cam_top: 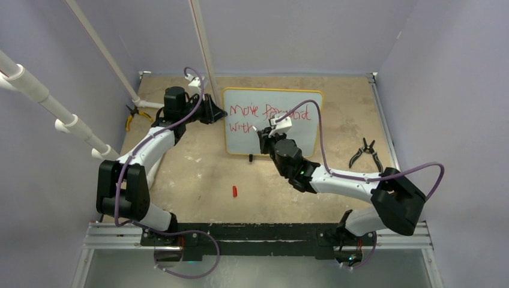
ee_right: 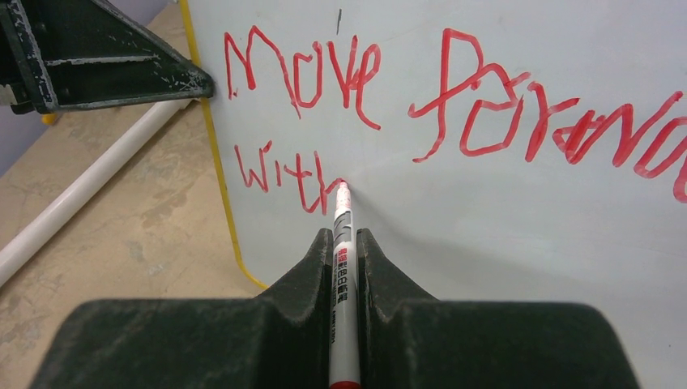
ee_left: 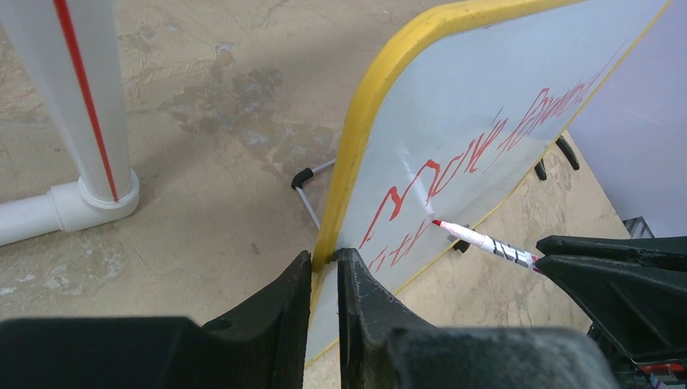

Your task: Write a sentence on the whiteboard

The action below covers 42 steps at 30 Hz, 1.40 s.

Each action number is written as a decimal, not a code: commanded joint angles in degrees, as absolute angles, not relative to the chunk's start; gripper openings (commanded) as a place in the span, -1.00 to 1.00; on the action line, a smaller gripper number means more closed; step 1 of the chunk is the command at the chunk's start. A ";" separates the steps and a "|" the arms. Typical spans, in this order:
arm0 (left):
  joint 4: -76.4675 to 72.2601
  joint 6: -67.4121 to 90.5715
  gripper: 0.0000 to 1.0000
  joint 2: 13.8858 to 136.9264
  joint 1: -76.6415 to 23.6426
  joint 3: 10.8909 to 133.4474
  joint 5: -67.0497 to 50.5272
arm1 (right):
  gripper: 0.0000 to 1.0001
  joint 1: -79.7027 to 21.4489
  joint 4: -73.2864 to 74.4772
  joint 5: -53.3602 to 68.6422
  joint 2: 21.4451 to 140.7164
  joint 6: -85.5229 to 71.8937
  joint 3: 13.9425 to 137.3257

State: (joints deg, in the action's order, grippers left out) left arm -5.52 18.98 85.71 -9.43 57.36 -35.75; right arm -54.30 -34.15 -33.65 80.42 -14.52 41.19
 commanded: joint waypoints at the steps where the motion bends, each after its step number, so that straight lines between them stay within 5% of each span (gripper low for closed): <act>1: -6.06 18.81 -0.70 85.34 -10.63 57.71 -37.45 | -1.00 -54.05 -34.15 -35.69 78.14 -15.74 40.42; 42: -5.36 18.73 -0.70 85.67 -10.79 57.39 -36.45 | -1.00 -54.01 -30.07 -32.63 69.16 -18.02 38.09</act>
State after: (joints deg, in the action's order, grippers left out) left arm -5.41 18.92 85.71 -9.47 57.36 -35.55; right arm -54.33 -30.28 -33.01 72.51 -18.57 37.87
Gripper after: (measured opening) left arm 0.156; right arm 0.112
